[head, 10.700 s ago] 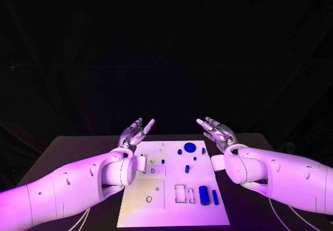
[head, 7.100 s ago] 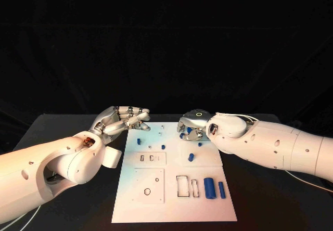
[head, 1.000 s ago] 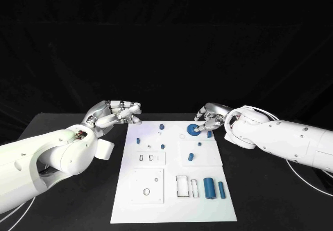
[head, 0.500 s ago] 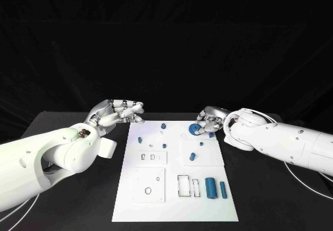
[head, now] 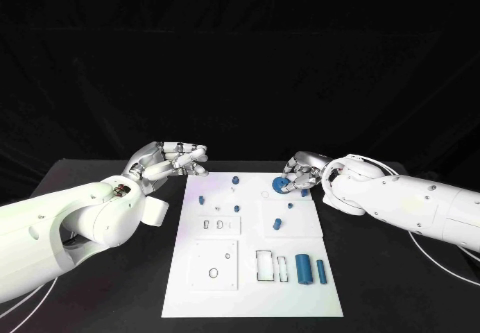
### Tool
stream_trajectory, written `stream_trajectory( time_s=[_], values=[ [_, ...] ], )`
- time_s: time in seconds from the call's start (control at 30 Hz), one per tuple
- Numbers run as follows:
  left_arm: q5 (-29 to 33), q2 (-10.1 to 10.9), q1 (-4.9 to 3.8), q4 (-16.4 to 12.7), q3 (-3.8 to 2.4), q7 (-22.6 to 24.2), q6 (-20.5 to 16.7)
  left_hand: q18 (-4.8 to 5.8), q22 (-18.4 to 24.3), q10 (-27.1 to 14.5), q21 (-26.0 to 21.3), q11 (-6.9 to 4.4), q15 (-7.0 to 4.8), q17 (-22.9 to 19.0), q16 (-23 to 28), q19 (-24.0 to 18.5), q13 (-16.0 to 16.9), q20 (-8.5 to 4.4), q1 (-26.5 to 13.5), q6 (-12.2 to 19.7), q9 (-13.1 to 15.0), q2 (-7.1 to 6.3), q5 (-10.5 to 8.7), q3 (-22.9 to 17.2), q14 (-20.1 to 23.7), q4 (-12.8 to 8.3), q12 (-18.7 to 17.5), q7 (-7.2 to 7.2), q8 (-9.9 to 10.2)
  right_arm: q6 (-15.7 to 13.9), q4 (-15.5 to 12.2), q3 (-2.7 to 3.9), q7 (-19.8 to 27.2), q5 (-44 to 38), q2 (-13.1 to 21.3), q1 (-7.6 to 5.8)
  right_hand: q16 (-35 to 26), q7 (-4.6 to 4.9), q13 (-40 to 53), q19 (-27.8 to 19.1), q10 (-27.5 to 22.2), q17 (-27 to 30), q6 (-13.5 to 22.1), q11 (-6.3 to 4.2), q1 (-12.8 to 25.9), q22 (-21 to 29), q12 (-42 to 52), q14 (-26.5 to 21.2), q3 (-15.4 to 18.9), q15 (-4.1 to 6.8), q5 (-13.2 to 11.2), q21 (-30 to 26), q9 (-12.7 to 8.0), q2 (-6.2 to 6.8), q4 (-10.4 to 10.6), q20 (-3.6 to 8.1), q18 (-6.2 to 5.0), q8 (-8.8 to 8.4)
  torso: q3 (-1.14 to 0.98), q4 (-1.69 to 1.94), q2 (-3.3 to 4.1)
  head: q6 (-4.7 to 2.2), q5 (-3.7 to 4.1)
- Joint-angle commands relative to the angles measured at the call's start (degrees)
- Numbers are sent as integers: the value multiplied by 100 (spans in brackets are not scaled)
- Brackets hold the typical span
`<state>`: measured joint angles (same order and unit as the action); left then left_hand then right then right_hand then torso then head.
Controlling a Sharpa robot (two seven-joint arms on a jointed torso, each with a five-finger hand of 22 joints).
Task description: Assemble the parts on the task board
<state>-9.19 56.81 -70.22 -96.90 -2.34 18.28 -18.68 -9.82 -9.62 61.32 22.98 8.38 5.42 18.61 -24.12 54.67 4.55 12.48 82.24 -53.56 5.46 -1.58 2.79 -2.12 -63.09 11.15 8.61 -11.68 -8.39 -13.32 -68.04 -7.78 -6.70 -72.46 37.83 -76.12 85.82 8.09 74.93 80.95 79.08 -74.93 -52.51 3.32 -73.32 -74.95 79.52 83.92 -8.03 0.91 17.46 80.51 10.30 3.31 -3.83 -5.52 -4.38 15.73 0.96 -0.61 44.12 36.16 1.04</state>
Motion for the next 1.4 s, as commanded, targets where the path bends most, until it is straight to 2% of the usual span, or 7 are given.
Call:
stream_trajectory(
  time_s=[0.03,0.13,0.37,0.5,0.6,0.93,1.4],
  values=[
    [25,-14,-6,-8,-5,21,101,-59,7,4,-31,27,-8,8,30,-41,-4,-5,-16,-13,-6,30,3,37,44,7,-30,-48,36,138,2,-9,-21,-137,-15,18,33,-26,30,39,41,-731,-100,-30,-68,-61,27,446,-118,14,-39,38,40,-103,-35,23,89,68,0,3,1,10,10],
    [25,-15,-6,-6,-5,20,102,-59,7,4,-31,27,-8,8,30,-41,-4,-5,-16,-13,-6,30,3,37,44,7,-30,-48,36,57,-12,-9,-30,-261,-19,22,56,-97,102,75,94,-773,-288,-93,-205,-136,68,454,-322,65,-184,82,104,-194,-146,66,103,162,1,5,0,13,12],
    [25,-12,-6,-4,-5,15,106,-59,7,4,-31,27,-8,8,30,-41,-4,-5,-16,-13,-6,30,3,37,44,7,-30,-48,36,-376,-86,-10,-41,-541,-10,34,77,-117,144,109,132,-812,-331,-112,-147,-206,90,462,-406,87,-256,123,139,-145,-180,94,119,166,-1,-4,0,2,14],
    [29,-16,-6,3,-5,15,103,-59,7,4,-31,27,-8,8,30,-41,-4,-5,-16,-13,-6,30,3,37,44,7,-30,-48,36,-605,-204,-5,1,-619,19,37,69,-107,110,96,108,-795,-293,-107,-44,-197,55,458,-463,85,-88,113,152,-92,-169,100,116,126,-6,-5,-2,-7,12],
    [33,-27,-6,17,-5,12,104,-59,7,4,-31,27,-8,9,31,-42,-4,-5,-16,-13,-6,31,4,37,44,8,-31,-48,37,-690,-349,6,14,-637,53,25,65,-106,104,96,105,-788,-293,-107,21,-206,41,455,-525,84,40,114,169,-66,-164,101,116,108,-6,16,-2,-39,9],
    [45,-62,-5,77,-3,5,102,-60,8,3,-32,28,-7,11,31,-42,-3,-4,-16,-12,-6,35,4,39,46,9,-32,-49,39,-1022,-868,23,-75,-995,-138,-59,80,-105,122,126,120,-816,-291,-106,90,-262,44,461,-598,85,150,146,186,-26,-162,101,128,79,1,41,-11,-59,-12],
    [50,-141,-5,110,-2,-8,96,-60,10,1,-33,29,-6,13,33,-44,-3,-3,-14,-11,-7,39,4,40,48,9,-35,-50,42,-1081,-580,12,-182,-1211,-865,30,80,-95,87,130,96,-814,-264,-100,144,-277,10,461,-669,81,195,151,189,-15,-151,99,129,30,21,56,-2,-63,-9]
  ],
)
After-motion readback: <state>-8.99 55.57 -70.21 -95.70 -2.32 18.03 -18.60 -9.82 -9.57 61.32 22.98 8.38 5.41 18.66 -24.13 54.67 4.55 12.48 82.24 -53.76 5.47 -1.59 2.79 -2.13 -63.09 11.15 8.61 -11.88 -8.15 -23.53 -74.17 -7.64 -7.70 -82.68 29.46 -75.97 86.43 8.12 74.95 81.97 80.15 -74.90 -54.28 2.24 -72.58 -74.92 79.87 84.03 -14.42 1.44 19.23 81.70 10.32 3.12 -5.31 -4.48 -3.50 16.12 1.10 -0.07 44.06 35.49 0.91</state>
